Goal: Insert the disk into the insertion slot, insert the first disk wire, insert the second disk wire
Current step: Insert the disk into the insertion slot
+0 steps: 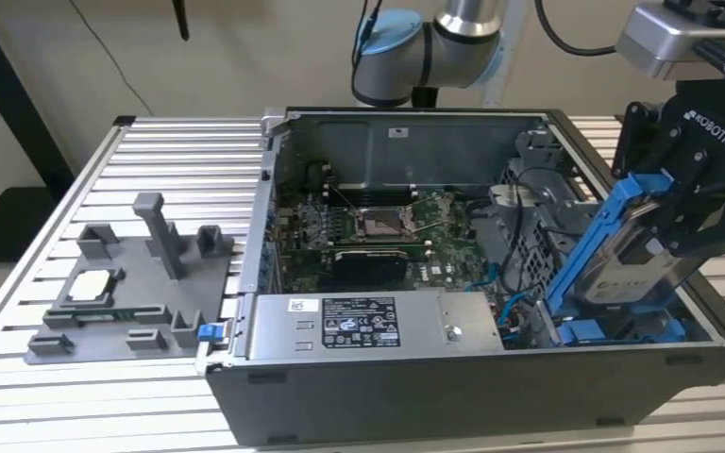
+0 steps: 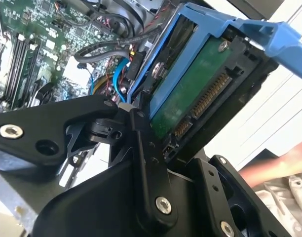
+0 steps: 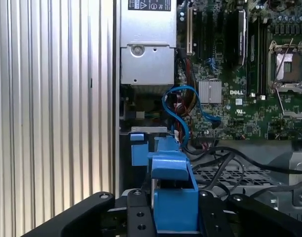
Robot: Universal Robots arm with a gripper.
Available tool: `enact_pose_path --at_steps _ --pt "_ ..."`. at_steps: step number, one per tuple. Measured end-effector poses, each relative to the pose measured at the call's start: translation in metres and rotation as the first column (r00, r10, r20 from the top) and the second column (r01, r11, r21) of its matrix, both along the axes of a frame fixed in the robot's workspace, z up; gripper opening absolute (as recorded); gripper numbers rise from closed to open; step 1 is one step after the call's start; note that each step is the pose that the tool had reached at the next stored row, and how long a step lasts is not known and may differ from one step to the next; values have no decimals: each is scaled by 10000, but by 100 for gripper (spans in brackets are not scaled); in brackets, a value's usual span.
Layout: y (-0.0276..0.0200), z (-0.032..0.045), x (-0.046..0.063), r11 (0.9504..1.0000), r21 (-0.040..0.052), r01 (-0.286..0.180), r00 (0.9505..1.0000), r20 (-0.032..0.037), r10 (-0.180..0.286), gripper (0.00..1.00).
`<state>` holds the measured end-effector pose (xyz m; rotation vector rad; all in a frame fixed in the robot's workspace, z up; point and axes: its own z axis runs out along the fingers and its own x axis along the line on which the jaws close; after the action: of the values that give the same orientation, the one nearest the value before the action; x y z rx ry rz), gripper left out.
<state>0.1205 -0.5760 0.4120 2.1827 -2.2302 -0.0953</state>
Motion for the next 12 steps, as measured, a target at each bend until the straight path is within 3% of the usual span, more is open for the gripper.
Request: enact_pose_path --at_steps 3,12 --pt "-11 16 1 10000 -11 1 9999 -142 -1 0" --pt "-18 -48 35 10000 3 3 9999 -148 -3 0"
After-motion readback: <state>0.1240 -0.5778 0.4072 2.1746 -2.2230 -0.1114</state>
